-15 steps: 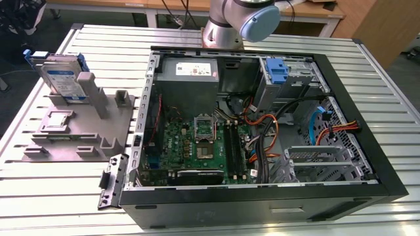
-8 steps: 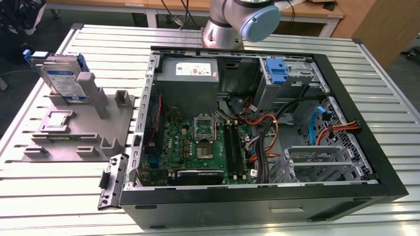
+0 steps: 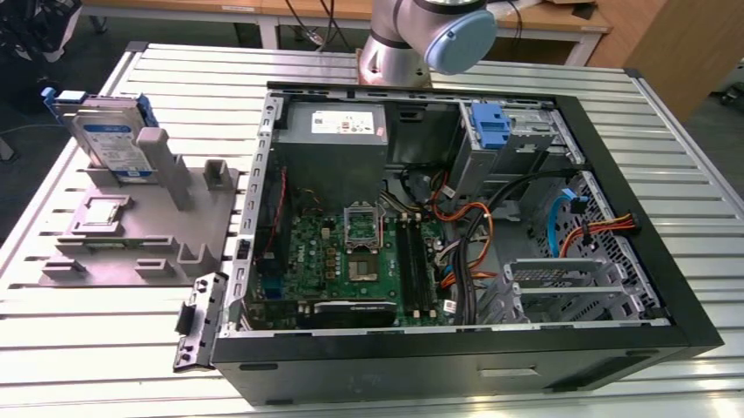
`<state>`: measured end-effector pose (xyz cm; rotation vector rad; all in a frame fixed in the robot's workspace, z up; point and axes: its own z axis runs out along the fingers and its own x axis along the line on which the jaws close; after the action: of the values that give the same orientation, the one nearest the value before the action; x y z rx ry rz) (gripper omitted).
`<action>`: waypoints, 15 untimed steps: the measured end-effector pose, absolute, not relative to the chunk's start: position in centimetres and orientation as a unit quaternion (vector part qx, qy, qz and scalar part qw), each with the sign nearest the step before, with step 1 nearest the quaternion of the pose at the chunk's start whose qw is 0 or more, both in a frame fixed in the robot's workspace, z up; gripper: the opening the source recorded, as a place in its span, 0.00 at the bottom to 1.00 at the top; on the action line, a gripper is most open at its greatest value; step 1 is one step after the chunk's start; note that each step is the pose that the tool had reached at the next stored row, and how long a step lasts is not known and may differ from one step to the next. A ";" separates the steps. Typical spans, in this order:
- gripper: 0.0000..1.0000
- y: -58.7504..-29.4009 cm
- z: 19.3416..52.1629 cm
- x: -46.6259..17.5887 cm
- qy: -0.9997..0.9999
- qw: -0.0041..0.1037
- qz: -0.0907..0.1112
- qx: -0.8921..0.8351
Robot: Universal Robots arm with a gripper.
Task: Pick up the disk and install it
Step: 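Pick up the disk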
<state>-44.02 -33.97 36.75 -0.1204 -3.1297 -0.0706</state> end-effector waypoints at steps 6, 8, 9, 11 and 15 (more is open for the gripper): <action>0.10 -34.0 36.7 -44.0 -0.999 0.005 -0.022 -0.031; 0.10 -34.0 36.7 -44.0 -1.000 0.005 -0.022 -0.019; 0.10 -34.0 36.7 -44.0 -1.000 0.005 -0.022 -0.011; 0.10 -34.0 36.7 -44.0 -1.000 0.005 -0.022 0.008; 0.10 -34.0 36.7 -44.0 -0.999 0.006 -0.022 0.043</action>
<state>-44.02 -33.97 36.71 0.1353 -3.1256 -0.0692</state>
